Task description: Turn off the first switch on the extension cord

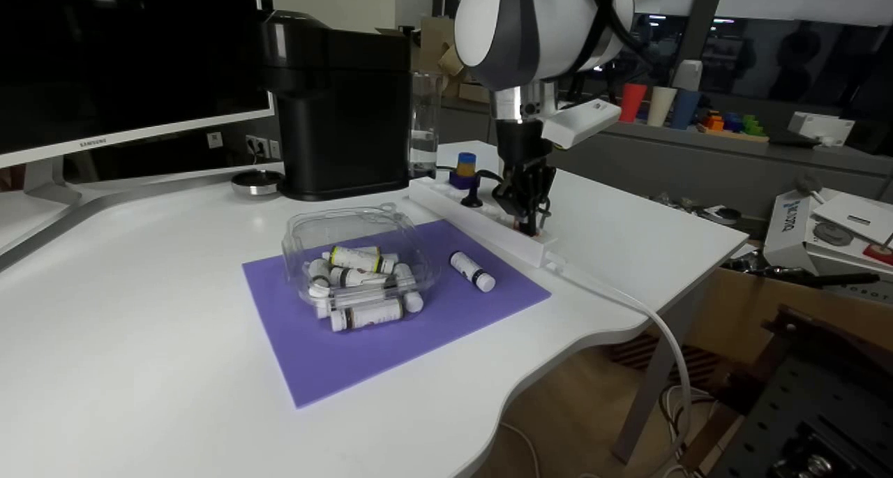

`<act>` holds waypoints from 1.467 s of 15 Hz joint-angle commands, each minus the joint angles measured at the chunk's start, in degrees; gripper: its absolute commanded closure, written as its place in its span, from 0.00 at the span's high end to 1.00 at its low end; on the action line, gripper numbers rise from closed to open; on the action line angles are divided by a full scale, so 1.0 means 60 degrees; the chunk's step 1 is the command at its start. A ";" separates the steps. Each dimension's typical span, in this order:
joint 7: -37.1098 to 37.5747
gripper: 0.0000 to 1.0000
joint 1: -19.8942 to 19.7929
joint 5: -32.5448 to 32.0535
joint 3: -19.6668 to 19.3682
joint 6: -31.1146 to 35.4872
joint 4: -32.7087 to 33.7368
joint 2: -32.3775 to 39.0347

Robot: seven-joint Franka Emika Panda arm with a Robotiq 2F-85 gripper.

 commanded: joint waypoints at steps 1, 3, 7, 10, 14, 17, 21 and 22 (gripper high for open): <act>0.0996 0.00 0.0499 -0.0412 -0.0326 0.0202 0.0049 0.0133; 0.1263 0.00 0.0650 -0.0468 -0.0413 0.0258 -0.0210 -0.0235; 0.1399 0.00 0.0778 -0.0390 -0.0405 0.0248 -0.0961 -0.1251; 0.1275 0.26 0.0732 -0.0192 -0.0217 -0.0116 -0.1499 -0.2229; 0.1165 0.46 0.0664 0.0003 0.0016 -0.0786 -0.1916 -0.3393; 0.1136 0.66 0.0661 0.0174 0.0157 -0.1340 -0.2077 -0.4131; 0.1267 0.93 0.0677 0.0409 0.0269 -0.2066 -0.2160 -0.4856; 0.1316 0.98 0.0677 0.0470 0.0288 -0.2192 -0.2192 -0.4996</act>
